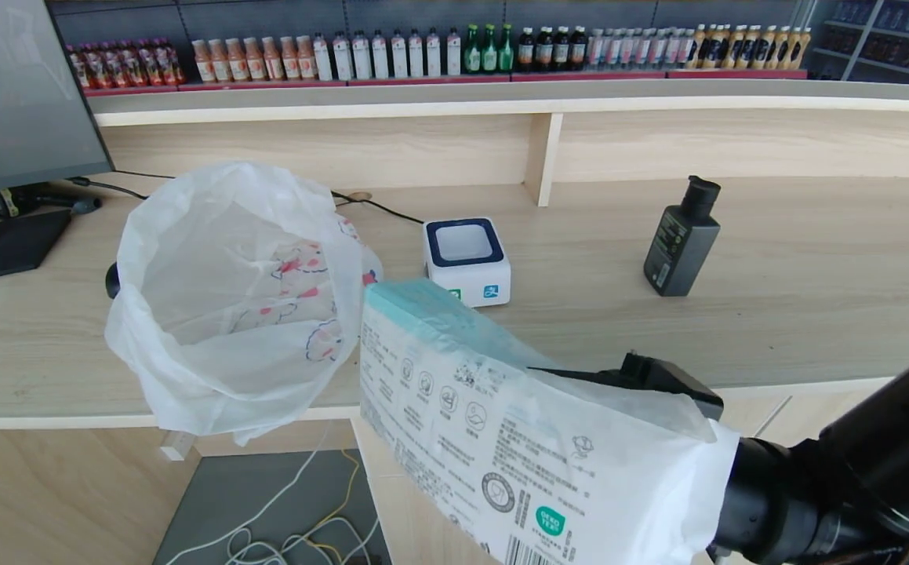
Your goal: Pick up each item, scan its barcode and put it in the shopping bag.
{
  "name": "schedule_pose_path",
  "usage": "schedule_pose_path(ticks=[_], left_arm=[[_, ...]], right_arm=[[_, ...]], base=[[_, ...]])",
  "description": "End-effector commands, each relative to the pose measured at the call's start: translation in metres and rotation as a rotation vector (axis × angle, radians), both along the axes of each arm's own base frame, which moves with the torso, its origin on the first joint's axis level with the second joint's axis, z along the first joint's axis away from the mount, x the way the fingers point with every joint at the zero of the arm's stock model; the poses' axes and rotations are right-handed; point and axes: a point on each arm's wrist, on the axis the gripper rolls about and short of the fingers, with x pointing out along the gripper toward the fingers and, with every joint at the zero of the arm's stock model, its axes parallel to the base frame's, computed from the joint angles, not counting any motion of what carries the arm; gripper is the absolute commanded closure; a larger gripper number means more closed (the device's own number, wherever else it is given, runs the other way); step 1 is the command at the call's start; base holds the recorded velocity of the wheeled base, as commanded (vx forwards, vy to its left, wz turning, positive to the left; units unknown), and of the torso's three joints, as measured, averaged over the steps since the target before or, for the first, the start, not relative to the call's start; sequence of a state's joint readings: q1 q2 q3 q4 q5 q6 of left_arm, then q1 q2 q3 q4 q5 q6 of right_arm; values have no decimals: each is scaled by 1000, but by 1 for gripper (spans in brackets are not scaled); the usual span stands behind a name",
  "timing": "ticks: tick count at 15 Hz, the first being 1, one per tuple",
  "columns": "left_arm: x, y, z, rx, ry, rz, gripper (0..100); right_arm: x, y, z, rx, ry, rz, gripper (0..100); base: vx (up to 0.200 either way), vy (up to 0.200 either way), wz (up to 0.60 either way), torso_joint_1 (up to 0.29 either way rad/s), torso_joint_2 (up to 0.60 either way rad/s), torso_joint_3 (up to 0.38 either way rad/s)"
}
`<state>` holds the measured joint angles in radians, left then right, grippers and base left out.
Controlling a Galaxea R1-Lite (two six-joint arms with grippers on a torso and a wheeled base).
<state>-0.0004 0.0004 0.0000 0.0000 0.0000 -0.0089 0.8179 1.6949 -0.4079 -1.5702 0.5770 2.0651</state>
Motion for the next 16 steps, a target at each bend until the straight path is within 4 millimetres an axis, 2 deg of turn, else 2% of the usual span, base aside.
schedule_pose_path(ticks=[1, 4, 6, 8, 11, 13, 16], left_arm=[[0, 0, 0, 0, 0, 0, 0], [0, 0, 0, 0, 0, -1, 0], [0, 0, 0, 0, 0, -1, 0], [0, 0, 0, 0, 0, 0, 0], [0, 0, 0, 0, 0, 0, 0], [0, 0, 0, 0, 0, 0, 0], [0, 0, 0, 0, 0, 0, 0]], right_arm=[[2, 10, 7, 31, 17, 33, 100], [-3, 17, 10, 49, 62, 80, 100], [-11, 12, 31, 118, 77, 113, 100], [0, 8, 43, 173, 176, 118, 100], [5, 2, 45, 189, 204, 103, 100], [-2, -5, 59, 242, 303, 162, 100], [-4, -9, 63, 255, 301, 163, 100]], base=[[0, 0, 0, 0, 0, 0], [0, 0, 0, 0, 0, 0], [0, 0, 0, 0, 0, 0], [0, 0, 0, 0, 0, 0], [0, 0, 0, 0, 0, 0], [0, 0, 0, 0, 0, 0], [0, 0, 0, 0, 0, 0]])
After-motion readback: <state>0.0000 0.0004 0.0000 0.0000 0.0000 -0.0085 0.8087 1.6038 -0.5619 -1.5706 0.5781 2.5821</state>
